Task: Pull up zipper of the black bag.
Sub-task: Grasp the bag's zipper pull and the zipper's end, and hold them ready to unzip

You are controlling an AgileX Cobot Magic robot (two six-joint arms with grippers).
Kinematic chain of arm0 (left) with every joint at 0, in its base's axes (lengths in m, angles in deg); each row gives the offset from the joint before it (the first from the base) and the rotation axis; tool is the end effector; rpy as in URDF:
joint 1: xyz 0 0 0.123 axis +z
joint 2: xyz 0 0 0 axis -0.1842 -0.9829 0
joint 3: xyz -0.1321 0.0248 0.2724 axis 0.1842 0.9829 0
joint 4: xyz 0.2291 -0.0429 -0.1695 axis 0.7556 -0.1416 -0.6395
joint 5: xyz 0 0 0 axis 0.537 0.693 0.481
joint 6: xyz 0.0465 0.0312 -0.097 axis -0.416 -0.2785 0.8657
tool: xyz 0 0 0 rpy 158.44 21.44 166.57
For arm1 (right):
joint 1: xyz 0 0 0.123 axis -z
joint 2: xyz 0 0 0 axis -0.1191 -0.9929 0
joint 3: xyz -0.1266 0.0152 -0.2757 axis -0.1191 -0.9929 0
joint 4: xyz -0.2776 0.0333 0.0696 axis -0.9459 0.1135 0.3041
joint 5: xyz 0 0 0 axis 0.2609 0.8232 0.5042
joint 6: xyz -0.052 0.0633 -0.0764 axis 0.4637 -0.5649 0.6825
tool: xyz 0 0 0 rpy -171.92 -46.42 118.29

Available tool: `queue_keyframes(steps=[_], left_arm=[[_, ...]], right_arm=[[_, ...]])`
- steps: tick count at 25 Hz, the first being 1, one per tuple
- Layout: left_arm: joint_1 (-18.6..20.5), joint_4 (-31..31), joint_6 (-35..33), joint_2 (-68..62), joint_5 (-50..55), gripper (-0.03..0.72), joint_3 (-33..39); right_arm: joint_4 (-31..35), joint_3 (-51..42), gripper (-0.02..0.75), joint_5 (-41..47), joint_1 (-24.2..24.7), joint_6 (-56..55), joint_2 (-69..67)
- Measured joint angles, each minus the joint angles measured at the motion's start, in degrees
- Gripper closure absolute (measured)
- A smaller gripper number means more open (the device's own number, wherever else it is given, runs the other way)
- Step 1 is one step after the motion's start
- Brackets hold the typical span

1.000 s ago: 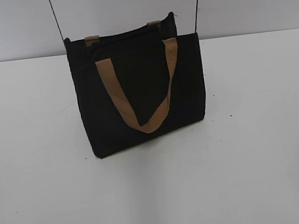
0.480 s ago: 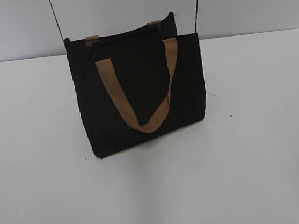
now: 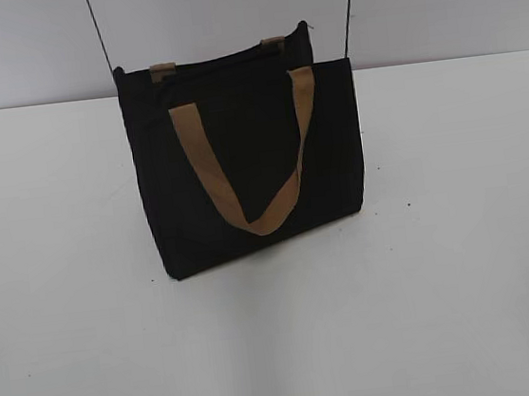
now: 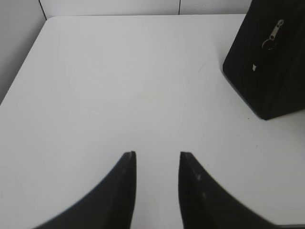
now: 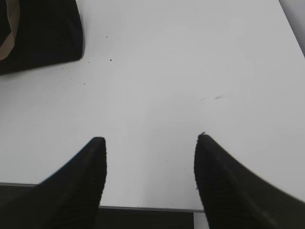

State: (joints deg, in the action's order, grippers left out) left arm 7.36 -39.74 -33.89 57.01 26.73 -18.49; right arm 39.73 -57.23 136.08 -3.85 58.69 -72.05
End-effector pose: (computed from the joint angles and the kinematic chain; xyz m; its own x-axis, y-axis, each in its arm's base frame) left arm 0.0221 -0.0030 0.2943 -0.4189 0.0691 -0.9054 0.0897 0.9954 0.0345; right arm 0.0262 0.0122 0.2760 -0.4948 -0.0425 -0.8680 -0.0868 0.9962 0.0008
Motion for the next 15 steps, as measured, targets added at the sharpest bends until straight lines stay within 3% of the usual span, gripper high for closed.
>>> queue_keyframes(steps=[3, 9, 15], left_arm=[[0.0, 0.0, 0.0, 0.0, -2.3, 0.410, -0.9], [0.0, -0.2, 0.0, -6.9, -14.6, 0.171, -3.7], [0.0, -0.4, 0.0, -18.3, -28.9, 0.138, -3.7]], right_arm=[[0.0, 0.0, 0.288, 0.0, 0.0, 0.0, 0.0], [0.0, 0.0, 0.288, 0.0, 0.0, 0.0, 0.0], [0.0, 0.0, 0.288, 0.0, 0.0, 0.0, 0.0]])
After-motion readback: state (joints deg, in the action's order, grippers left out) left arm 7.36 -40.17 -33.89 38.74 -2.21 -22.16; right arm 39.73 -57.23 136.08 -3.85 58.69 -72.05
